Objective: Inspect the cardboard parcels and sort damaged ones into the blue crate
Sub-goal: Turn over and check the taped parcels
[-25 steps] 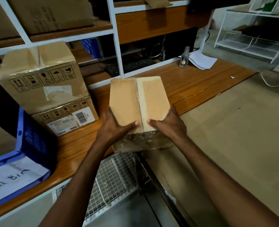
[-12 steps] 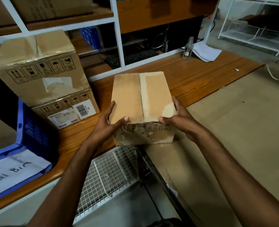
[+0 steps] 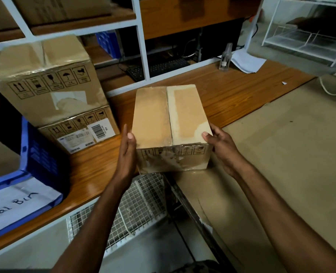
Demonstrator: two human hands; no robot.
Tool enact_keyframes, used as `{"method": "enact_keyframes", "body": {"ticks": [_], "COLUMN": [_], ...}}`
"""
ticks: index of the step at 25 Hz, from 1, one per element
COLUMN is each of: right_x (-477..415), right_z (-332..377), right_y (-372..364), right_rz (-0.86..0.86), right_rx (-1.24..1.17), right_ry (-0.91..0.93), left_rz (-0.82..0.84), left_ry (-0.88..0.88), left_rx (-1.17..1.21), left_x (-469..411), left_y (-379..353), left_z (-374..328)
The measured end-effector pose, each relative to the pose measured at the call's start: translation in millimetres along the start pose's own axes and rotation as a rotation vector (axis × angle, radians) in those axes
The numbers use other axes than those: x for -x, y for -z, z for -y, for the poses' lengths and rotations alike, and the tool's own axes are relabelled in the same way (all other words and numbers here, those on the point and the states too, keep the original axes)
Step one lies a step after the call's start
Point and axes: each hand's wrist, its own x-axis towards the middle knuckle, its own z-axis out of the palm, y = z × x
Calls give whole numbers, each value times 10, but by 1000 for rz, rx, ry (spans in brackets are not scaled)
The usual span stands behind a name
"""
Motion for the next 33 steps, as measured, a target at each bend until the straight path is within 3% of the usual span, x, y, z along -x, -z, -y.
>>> {"method": "enact_keyframes", "body": {"ticks": [4,9,13,17,19,23,26,30,33], "right_x": [-11,176,248,88,-50,-185,-201,-149,-194], "right_z": [14,296,911,1307,1374,1362,1365,1456,1496], "right_y": [-102,-122,-85,-137,-123,-75,-112,39,89], "right_rz": [-79,-180,-330,-455,-489,-321,-385,-236,-335], "right_rx": [50,134,308,440,462,506,455,354,367], "right_ry": [19,113,312,354,317,243,281,222,282], "left_rz": [-113,-117,-332,-420,-392,-240,-278,-126,-157], "left_ry": [40,-2,-114,-193,-196,-86,-122,-41,-91], "left_rx": [-17,-100,-339,-559,-636,-636,-637,-535,-572], "left_x": [-44,48,-12,-190,-313,-432,-476,-463,-491], "left_y": [-83,-176,-230,-303,-378,-503,-512,-407,-405], "left_z": [-4,-373,-907,-1326,-1439,-1515,-1507,-1527,-1546]}}
